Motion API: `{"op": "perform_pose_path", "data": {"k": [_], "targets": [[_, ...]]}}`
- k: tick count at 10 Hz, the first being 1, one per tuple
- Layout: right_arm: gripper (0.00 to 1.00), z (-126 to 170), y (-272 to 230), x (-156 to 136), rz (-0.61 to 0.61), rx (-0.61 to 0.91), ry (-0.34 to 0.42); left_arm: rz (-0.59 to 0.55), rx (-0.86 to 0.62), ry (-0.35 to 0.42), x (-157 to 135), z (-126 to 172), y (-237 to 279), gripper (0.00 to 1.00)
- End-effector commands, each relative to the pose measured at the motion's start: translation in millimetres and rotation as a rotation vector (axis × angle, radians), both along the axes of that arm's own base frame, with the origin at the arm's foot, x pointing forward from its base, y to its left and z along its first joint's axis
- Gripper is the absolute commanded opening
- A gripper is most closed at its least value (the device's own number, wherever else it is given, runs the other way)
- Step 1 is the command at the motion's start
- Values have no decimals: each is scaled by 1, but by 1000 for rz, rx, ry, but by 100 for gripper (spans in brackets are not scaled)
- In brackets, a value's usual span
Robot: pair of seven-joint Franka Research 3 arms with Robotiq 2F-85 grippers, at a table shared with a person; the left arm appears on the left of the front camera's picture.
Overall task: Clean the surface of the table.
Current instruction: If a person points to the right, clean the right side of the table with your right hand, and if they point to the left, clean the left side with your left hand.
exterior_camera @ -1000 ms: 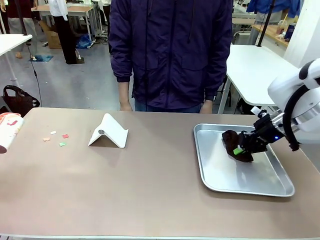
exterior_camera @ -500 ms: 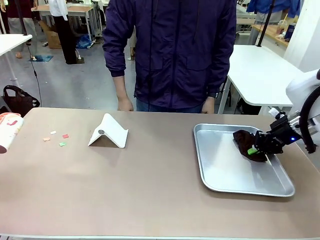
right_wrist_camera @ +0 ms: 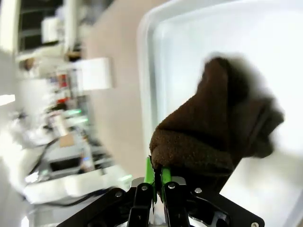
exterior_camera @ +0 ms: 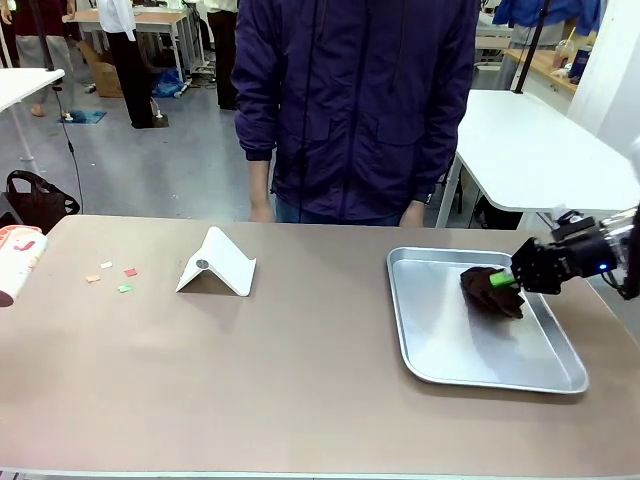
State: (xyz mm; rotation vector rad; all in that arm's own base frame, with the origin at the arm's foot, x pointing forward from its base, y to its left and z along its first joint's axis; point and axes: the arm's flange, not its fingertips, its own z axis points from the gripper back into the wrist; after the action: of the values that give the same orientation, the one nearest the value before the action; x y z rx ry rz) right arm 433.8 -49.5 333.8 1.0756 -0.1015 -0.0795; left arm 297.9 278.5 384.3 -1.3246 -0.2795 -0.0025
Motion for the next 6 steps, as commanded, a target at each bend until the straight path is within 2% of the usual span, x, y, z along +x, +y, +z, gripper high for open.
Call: {"op": "perform_pose_path", "data": {"k": [1,2,4,5,6], "targets": [[6,12,-35,-16,92,318,8,-7,5,0,-2,2,-1,0],[6,20,-47,-28,159,426,22,-7,5,0,-2,2,-1,0],[6,36,-75,-60,295,598,-2,-7,5,0,-2,2,-1,0],[6,40,-93,-76,320,668,-27,-7,5,0,-2,2,-1,0],[6,38,-119,-90,297,720,-76,-7,5,0,-2,2,-1,0]]}}
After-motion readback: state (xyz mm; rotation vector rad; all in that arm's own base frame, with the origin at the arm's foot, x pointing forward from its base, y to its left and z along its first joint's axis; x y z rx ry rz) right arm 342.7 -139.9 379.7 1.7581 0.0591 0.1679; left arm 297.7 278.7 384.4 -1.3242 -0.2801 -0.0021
